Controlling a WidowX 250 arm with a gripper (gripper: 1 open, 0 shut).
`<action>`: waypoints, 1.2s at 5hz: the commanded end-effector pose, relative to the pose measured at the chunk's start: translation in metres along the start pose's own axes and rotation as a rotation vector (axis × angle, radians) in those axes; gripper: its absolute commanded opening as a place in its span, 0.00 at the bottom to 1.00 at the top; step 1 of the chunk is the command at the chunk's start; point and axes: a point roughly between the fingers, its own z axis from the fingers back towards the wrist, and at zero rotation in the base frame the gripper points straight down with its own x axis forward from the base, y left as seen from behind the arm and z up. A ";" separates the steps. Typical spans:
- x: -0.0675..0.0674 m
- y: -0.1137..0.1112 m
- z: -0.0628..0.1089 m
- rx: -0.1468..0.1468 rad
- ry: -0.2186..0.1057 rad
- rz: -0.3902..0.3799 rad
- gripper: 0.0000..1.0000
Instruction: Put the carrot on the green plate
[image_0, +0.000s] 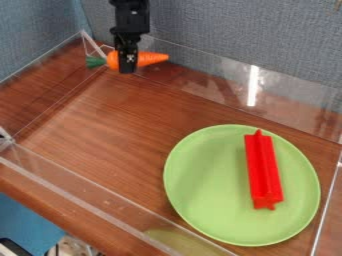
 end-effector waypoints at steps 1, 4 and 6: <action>0.009 -0.010 0.062 0.124 -0.017 -0.013 0.00; 0.038 -0.105 0.102 0.155 -0.064 -0.115 0.00; 0.064 -0.208 0.082 0.079 -0.129 -0.214 0.00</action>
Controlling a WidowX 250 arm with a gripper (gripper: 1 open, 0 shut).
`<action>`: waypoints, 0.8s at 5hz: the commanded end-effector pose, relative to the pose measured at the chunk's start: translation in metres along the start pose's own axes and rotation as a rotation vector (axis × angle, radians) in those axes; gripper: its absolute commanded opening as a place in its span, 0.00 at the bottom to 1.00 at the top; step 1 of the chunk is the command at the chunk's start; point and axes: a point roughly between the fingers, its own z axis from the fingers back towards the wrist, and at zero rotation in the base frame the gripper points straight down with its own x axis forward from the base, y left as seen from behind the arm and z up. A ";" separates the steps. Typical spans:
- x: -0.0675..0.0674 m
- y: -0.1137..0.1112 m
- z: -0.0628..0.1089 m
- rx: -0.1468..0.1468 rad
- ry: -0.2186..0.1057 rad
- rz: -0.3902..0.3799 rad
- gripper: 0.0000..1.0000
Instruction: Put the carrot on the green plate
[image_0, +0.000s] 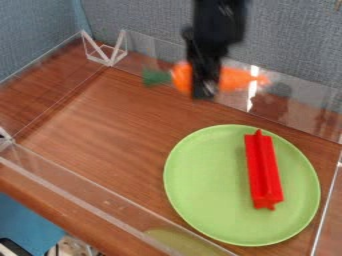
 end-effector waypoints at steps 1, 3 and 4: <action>0.017 -0.036 -0.001 0.002 -0.054 -0.037 0.00; 0.012 -0.045 -0.022 -0.043 -0.028 0.000 0.00; 0.006 -0.030 -0.020 -0.039 0.006 0.033 0.00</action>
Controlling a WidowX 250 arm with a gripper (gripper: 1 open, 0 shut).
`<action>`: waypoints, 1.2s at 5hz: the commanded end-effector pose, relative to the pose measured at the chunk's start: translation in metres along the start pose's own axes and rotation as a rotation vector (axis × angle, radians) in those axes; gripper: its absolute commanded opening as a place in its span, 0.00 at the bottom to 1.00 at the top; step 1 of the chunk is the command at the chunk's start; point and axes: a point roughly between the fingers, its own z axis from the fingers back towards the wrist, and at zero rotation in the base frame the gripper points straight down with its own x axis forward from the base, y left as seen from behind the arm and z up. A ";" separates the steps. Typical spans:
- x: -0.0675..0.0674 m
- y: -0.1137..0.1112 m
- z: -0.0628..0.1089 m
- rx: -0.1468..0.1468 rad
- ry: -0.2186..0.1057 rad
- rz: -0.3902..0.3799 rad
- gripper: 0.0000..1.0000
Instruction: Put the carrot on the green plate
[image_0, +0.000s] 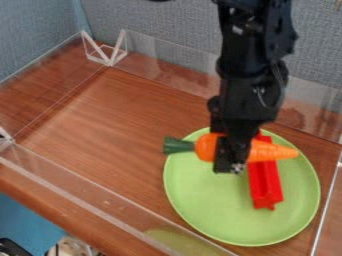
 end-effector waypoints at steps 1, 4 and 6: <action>0.006 0.012 0.009 0.034 -0.011 0.039 0.00; 0.009 0.018 -0.010 0.075 0.025 0.063 0.00; 0.009 0.019 -0.021 0.100 0.034 0.068 0.00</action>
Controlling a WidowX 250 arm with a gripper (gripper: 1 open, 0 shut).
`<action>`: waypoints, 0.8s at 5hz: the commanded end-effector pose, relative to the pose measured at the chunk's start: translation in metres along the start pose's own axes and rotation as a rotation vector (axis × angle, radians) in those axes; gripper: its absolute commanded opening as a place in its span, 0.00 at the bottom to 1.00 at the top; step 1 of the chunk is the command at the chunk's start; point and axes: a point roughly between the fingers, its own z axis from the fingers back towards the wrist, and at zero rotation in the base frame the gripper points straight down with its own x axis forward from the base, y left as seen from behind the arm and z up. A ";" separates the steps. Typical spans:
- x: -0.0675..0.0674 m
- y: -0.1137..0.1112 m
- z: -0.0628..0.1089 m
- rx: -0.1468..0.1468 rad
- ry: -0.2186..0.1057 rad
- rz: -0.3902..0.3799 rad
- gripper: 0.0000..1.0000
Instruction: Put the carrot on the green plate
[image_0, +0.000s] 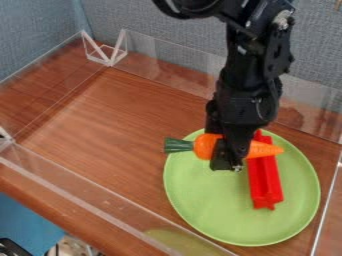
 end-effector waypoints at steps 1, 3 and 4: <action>0.005 0.002 0.012 0.020 -0.024 0.006 1.00; 0.007 0.015 0.049 0.092 -0.019 0.016 1.00; 0.006 0.024 0.086 0.173 -0.008 0.027 1.00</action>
